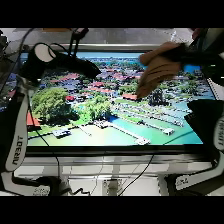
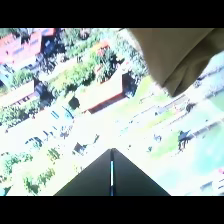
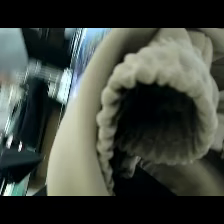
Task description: Fold the clothes and pants, and hang the long-sleeved shirts on hangers.
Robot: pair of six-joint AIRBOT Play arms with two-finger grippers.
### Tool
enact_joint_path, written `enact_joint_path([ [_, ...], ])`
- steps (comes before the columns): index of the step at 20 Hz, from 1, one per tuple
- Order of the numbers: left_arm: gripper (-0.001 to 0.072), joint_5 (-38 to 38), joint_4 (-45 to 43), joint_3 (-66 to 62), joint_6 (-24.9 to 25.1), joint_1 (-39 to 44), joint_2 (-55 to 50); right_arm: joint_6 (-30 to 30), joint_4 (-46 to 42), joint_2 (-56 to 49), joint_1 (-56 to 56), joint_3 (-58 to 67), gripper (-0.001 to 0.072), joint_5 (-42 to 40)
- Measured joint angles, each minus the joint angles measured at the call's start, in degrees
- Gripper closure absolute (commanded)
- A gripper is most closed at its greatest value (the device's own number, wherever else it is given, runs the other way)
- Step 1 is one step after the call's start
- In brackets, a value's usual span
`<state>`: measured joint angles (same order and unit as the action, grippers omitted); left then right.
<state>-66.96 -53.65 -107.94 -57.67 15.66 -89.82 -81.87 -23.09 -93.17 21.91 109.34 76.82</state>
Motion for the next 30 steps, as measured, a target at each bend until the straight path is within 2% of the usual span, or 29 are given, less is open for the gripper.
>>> enact_joint_path([
  [5, 0.0699, -1.3, -1.6, 0.0, 0.0, 0.0, 7.0, -7.7, -12.7, 12.3, 20.7, 0.4, 0.0691, 2.6],
  [8, 0.0698, -1.7, -3.5, 0.0, 0.0, 0.0, 11.0, -10.3, -28.6, 16.3, 33.2, 0.4, 0.0691, 8.2],
  [12, 0.0698, -1.9, -4.6, 0.0, 0.0, 0.0, 14.7, -12.8, -48.7, 18.3, 47.2, -2.3, 0.0691, 20.2],
  [18, 0.0698, -1.9, -5.0, 0.0, 0.7, 0.0, 16.2, -15.8, -55.0, 20.8, 55.3, -9.3, 0.069, 26.8],
  [19, 0.0698, -1.9, -5.0, 0.0, 0.9, 0.0, 16.3, -15.9, -54.6, 21.0, 55.3, -9.9, 0.0626, 27.0],
  [21, 0.0698, -1.9, -5.0, 0.0, 1.1, 0.0, 16.4, -16.2, -53.1, 21.2, 54.3, -10.8, -0.0008, 27.7],
  [22, 0.0698, -1.9, -5.0, 0.0, 1.2, 0.0, 16.4, -16.3, -52.2, 21.3, 53.5, -11.1, 0.0022, 27.9],
  [30, 0.0698, -1.9, -5.0, 0.0, 1.5, 0.0, 16.4, -16.3, -54.0, 21.4, 48.7, -11.7, 0.0034, 28.2],
])
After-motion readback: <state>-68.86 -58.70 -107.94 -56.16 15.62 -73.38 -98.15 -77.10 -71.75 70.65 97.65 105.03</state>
